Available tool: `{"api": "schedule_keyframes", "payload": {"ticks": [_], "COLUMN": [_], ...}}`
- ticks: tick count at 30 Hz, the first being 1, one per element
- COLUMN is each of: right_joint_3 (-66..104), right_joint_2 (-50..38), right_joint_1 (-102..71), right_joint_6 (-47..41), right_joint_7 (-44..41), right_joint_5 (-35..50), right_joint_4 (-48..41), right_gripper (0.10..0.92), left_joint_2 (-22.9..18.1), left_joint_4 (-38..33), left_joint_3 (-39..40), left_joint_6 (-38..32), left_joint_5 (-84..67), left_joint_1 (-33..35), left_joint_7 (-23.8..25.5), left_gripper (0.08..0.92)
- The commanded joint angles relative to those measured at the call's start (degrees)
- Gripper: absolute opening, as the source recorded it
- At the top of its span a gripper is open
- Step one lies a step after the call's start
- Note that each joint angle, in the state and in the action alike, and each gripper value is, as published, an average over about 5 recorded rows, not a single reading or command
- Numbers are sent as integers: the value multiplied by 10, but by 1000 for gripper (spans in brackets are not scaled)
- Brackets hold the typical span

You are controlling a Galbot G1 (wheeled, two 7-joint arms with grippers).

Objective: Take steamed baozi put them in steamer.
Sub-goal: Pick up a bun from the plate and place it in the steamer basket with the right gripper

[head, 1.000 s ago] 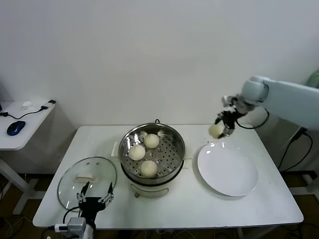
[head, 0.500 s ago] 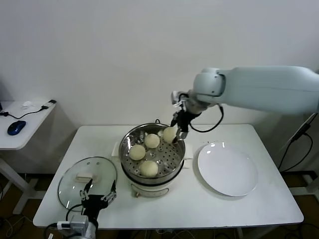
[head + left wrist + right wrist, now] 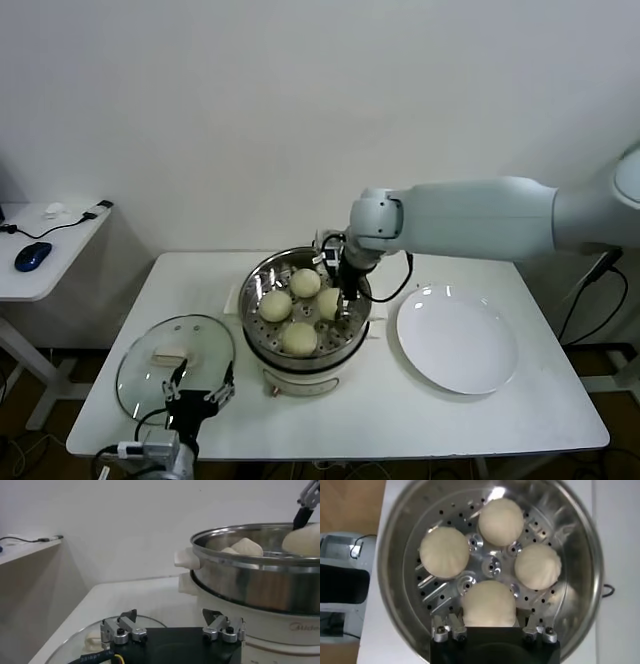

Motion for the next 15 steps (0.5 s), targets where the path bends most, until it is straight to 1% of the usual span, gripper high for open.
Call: {"api": "schedule_keyframes", "payload": {"ticks": [1,6,11,15], "right_joint_3": [9,17,32,44], "right_joint_2": [15,11,4,-12], "right_joint_1": [-47,-48,-34,4], "right_joint_6": [-16,-3,33,90], "right_joint_7": [21,8,-27,-75], "right_joint_5": [-19,-23,-23,2], "right_joint_4": [-19,-25,-33,-37], "right_gripper": [696,701,794,820], "left_joint_2": [0,1,2,2], "left_joint_4": [1,2,1,-2], "left_joint_3": [1,0,-1,-1], "left_joint_6": [0,0,-1,-2], "left_joint_5": [0,-1,-1,-1], "left_joint_1": [-1,-1,1,3], "left_joint_7": [0,0,0,0], "left_gripper": [823,823,823,823]}}
